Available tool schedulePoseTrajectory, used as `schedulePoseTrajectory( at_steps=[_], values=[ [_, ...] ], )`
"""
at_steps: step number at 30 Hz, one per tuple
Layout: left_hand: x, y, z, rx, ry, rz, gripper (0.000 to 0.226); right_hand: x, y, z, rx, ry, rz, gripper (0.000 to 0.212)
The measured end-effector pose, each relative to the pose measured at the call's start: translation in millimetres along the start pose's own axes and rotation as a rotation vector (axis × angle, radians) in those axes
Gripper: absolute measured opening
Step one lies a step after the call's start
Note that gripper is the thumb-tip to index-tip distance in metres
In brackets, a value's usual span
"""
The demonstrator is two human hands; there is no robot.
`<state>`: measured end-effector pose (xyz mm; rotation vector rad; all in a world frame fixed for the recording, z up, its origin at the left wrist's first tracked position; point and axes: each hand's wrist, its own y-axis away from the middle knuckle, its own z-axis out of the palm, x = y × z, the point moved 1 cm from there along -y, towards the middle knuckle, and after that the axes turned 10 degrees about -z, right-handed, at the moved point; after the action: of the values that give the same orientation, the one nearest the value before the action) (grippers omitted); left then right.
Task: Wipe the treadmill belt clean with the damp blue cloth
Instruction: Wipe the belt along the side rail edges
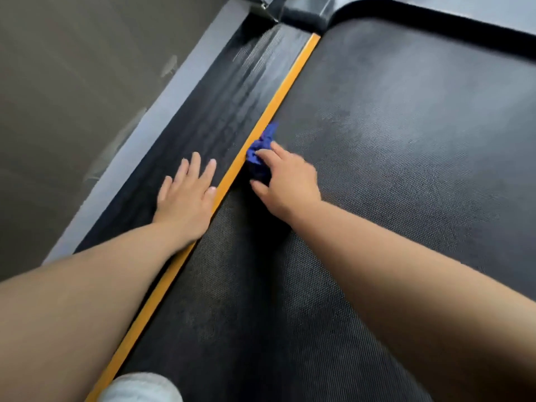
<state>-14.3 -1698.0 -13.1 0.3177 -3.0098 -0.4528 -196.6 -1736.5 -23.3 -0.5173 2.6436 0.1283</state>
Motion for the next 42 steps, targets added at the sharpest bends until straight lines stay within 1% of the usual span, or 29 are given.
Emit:
schedulePoseTrajectory(
  at_steps=[2, 5, 7, 8, 9, 11, 12, 13, 14, 16, 18, 20, 21, 22, 24, 25, 26, 27, 29, 32, 33, 34, 35, 36, 38, 39, 40, 41, 42],
  values=[
    [-1, -2, -3, -0.065, 0.04, -0.014, 0.053, -8, 4, 3, -0.016, -0.051, -0.198, 0.033],
    [-2, -1, -6, -0.094, 0.064, -0.018, 0.054, -13, 39, 14, -0.126, 0.013, -0.604, 0.033],
    [-2, 2, -6, -0.069, 0.049, -0.006, 0.053, -2, 33, 6, -0.123, 0.061, -0.662, 0.032],
    [-2, 2, -5, -0.062, 0.048, -0.002, 0.053, 9, 17, -1, -0.063, 0.092, -0.597, 0.029],
    [-2, 3, -4, -0.061, 0.054, 0.002, 0.052, 22, -2, -9, 0.036, 0.132, -0.461, 0.029],
    [-2, 5, -5, -0.048, 0.08, 0.002, 0.051, 60, -41, -31, 0.171, 0.169, -0.034, 0.035],
    [-2, 6, -5, -0.035, 0.1, -0.001, 0.051, 75, -53, -42, 0.19, 0.099, 0.202, 0.037],
    [-3, 7, -5, -0.022, 0.125, -0.006, 0.05, 79, -58, -48, 0.175, 0.015, 0.357, 0.038],
    [-2, 8, -5, -0.008, 0.155, -0.009, 0.05, 74, -56, -48, 0.144, -0.002, 0.353, 0.037],
    [5, 13, -6, 0.092, 0.197, -0.003, 0.048, 47, -28, -31, 0.037, 0.033, 0.082, 0.037],
    [17, 22, -9, 0.224, 0.232, 0.051, 0.045, 21, 15, -8, -0.067, -0.017, -0.206, 0.039],
    [33, 29, -9, 0.225, 0.292, 0.155, 0.039, 31, 32, -7, -0.092, 0.042, -0.353, 0.036],
    [40, 31, -8, 0.178, 0.297, 0.206, 0.038, 47, 30, -14, -0.005, 0.068, -0.313, 0.033],
    [45, 32, -6, 0.109, 0.276, 0.243, 0.037, 66, 26, -23, 0.139, 0.08, -0.17, 0.028],
    [53, 32, -1, 0.037, 0.221, 0.278, 0.039, 107, 28, -46, 0.368, 0.029, 0.318, 0.023],
    [58, 31, 2, 0.043, 0.225, 0.286, 0.039, 119, 36, -51, 0.411, -0.002, 0.505, 0.023],
    [64, 33, 4, 0.061, 0.256, 0.279, 0.038, 121, 44, -52, 0.403, 0.005, 0.53, 0.024],
    [73, 35, 7, 0.073, 0.299, 0.247, 0.038, 114, 54, -51, 0.362, 0.014, 0.435, 0.025],
    [89, 43, 15, 0.038, 0.352, 0.169, 0.039, 91, 83, -44, 0.234, 0.005, 0.109, 0.028],
    [106, 57, 25, -0.008, 0.293, 0.141, 0.042, 70, 129, -34, 0.042, 0.054, -0.343, 0.028],
    [108, 60, 27, 0.007, 0.261, 0.175, 0.042, 76, 134, -35, 0.002, 0.075, -0.433, 0.03],
    [111, 62, 29, 0.025, 0.228, 0.226, 0.042, 91, 133, -38, 0.008, 0.109, -0.456, 0.032],
    [115, 65, 29, 0.027, 0.196, 0.281, 0.041, 109, 128, -44, 0.073, 0.15, -0.378, 0.033],
    [120, 67, 28, 0.012, 0.168, 0.329, 0.042, 131, 122, -53, 0.19, 0.175, -0.208, 0.034],
    [133, 68, 26, -0.029, 0.12, 0.4, 0.044, 182, 115, -81, 0.356, 0.161, 0.285, 0.033],
    [141, 68, 23, -0.049, 0.098, 0.428, 0.045, 199, 116, -93, 0.371, 0.117, 0.505, 0.029],
    [150, 67, 22, -0.071, 0.078, 0.447, 0.047, 205, 120, -99, 0.345, 0.083, 0.613, 0.025],
    [160, 66, 20, -0.097, 0.059, 0.45, 0.051, 201, 124, -101, 0.303, 0.117, 0.583, 0.025],
    [170, 65, 19, -0.129, 0.041, 0.439, 0.055, 191, 130, -101, 0.252, 0.157, 0.484, 0.031]
  ],
)
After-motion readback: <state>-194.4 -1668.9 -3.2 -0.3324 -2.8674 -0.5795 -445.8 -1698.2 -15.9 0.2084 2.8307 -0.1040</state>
